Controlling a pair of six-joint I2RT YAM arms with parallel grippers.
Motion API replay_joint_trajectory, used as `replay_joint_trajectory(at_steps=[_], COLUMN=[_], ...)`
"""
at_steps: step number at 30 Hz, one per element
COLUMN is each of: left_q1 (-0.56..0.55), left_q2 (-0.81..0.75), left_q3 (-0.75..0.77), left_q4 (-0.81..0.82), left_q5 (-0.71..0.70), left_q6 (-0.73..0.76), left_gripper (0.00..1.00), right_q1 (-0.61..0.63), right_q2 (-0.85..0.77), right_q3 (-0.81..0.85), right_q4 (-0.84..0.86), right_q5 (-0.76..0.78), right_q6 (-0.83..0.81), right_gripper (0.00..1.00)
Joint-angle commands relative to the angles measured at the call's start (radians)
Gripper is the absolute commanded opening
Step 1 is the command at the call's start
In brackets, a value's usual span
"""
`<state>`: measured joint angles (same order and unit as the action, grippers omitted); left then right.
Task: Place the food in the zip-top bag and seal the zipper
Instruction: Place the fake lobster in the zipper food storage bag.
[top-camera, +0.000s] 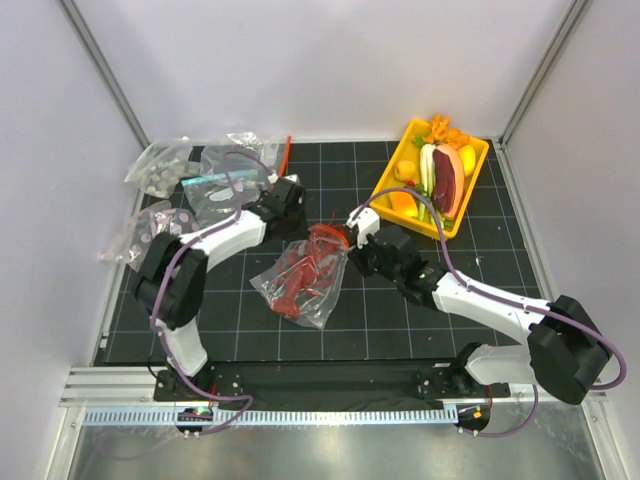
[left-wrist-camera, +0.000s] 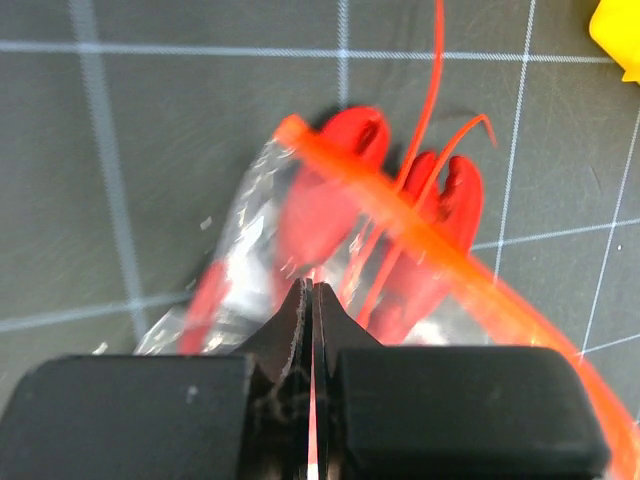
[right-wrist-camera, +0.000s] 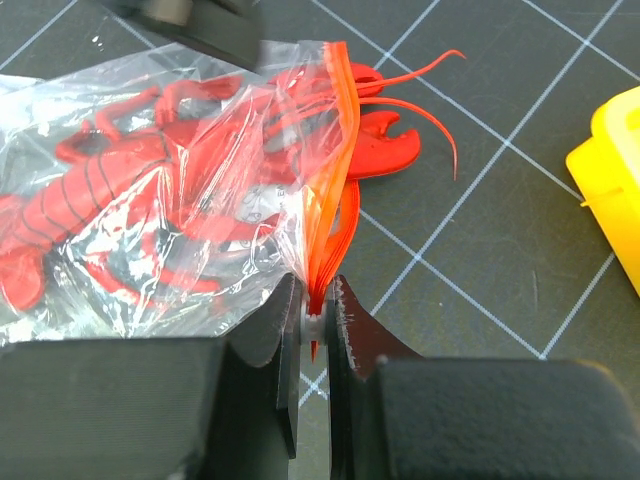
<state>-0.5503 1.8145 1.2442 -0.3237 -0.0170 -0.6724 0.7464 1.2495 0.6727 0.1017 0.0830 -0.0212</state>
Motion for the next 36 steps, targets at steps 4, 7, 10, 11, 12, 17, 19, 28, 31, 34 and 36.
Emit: replay_joint_trajectory(at_steps=[4,7,10,11,12,17,19,28,31,34,36], left_q1=[-0.014,-0.057,-0.088,-0.088,-0.086,-0.076,-0.077,-0.063,-0.053,-0.011,0.022], left_q2=[-0.361,-0.492,-0.543,-0.532,-0.515,-0.324,-0.288,-0.124,-0.054,0.002,0.011], left_q3=[-0.193,-0.255,-0.301,-0.296,-0.284,-0.134,-0.115,-0.078,-0.068,-0.066,-0.084], left_q4=[0.159,0.216,0.23,0.226,0.189,0.037,0.035,0.06,0.055,0.061,0.13], left_q5=[-0.135,-0.185,-0.238,-0.268,-0.279,-0.223,-0.157,0.006,0.055,0.101,0.162], left_q6=[-0.001,0.002,0.016,0.014,0.016,0.034,0.077,0.157,0.116,0.059,0.024], left_gripper=[0.0,0.0,0.0,0.01,0.21,0.76,0.84,0.93,0.93,0.9,0.8], right_q1=[-0.024,-0.035,-0.045,-0.044,-0.045,-0.056,-0.059,-0.087,-0.094,-0.099,-0.101], right_q2=[-0.042,-0.058,-0.073,-0.074,-0.07,-0.065,-0.071,-0.064,-0.064,-0.059,-0.055], right_q3=[0.001,-0.004,-0.012,-0.013,-0.01,-0.004,-0.009,-0.012,-0.013,-0.013,-0.013], right_q4=[0.069,0.075,0.078,0.078,0.075,0.059,0.058,0.059,0.061,0.062,0.062], right_q5=[0.052,0.054,0.052,0.051,0.05,0.046,0.043,0.003,-0.005,-0.017,-0.02], right_q6=[0.044,0.056,0.07,0.073,0.075,0.078,0.079,0.096,0.104,0.106,0.109], right_gripper=[0.01,0.01,0.01,0.01,0.01,0.01,0.01,0.01,0.01,0.01,0.01])
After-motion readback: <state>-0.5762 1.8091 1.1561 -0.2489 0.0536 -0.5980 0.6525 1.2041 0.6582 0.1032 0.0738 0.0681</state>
